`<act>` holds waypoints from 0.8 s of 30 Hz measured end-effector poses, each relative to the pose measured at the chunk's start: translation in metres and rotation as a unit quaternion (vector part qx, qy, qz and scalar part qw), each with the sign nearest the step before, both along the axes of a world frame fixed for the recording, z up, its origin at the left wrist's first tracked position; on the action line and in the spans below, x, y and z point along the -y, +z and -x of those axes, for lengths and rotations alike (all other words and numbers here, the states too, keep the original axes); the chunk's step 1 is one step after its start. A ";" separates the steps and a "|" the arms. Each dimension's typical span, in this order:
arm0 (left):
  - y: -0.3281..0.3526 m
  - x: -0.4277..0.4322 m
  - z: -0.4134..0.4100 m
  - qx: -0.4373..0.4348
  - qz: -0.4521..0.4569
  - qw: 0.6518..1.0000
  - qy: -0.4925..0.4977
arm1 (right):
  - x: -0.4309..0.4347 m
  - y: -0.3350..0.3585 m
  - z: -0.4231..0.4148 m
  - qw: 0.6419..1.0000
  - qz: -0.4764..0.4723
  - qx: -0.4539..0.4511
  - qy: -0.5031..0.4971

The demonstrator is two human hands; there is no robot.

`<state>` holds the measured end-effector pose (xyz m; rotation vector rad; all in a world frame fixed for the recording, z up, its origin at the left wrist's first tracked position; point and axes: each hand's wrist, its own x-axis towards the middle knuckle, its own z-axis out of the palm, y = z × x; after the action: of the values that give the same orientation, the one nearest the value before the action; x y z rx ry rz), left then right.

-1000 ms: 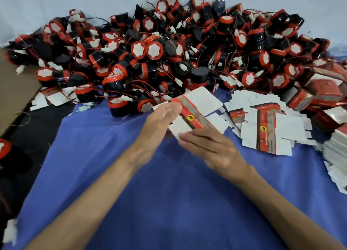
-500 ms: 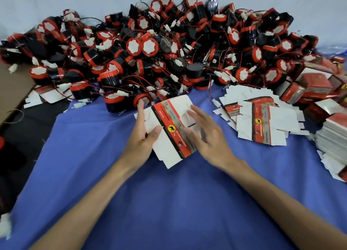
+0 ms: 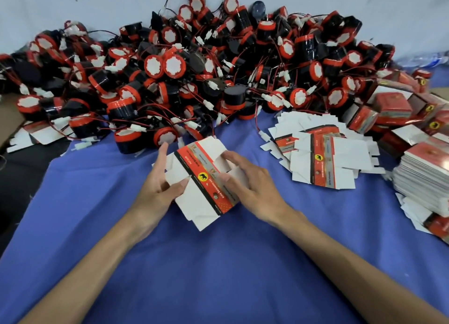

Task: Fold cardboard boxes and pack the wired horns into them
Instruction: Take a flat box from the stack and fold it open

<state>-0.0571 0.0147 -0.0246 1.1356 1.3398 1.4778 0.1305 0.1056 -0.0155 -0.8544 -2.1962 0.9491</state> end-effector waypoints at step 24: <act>0.011 0.001 -0.022 -0.481 0.049 0.835 0.262 | -0.001 0.005 -0.002 0.947 0.258 -0.189 0.040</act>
<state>-0.0352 0.0139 -0.0140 1.6159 2.5519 1.1461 0.1326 0.1063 -0.0109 -0.7291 -1.6839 1.6231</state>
